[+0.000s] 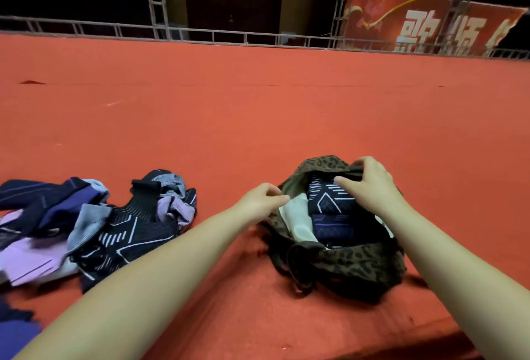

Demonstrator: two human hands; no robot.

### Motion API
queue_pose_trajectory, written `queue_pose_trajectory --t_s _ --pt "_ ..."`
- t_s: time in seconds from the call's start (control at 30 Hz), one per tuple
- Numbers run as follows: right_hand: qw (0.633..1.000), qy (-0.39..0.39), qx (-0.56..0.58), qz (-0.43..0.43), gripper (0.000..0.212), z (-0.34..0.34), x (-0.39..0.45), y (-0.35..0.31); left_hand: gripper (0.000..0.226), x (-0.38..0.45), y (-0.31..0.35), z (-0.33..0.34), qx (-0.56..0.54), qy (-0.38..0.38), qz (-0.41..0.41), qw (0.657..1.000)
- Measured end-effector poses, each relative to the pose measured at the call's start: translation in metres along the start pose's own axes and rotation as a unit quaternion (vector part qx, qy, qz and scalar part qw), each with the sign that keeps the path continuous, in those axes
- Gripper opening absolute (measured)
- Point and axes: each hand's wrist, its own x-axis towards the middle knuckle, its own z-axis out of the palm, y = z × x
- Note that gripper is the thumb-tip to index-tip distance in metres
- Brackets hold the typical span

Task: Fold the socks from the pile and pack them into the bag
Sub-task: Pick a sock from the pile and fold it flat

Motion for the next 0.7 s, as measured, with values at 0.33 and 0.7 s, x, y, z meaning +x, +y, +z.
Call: queue_pose_trajectory --t_s 0.33,0.7 --pt "0.961 -0.210 0.021 -0.180 0.042 0.102 -0.052 -0.140 0.009 -0.092 -0.052 -0.162 0.063 0.031 -0.088 0.994" --pt "0.853 -0.488 0.184 0.030 0.026 0.196 -0.111 -0.184 0.014 -0.146 -0.091 -0.190 0.147 0.013 -0.183 0.972"
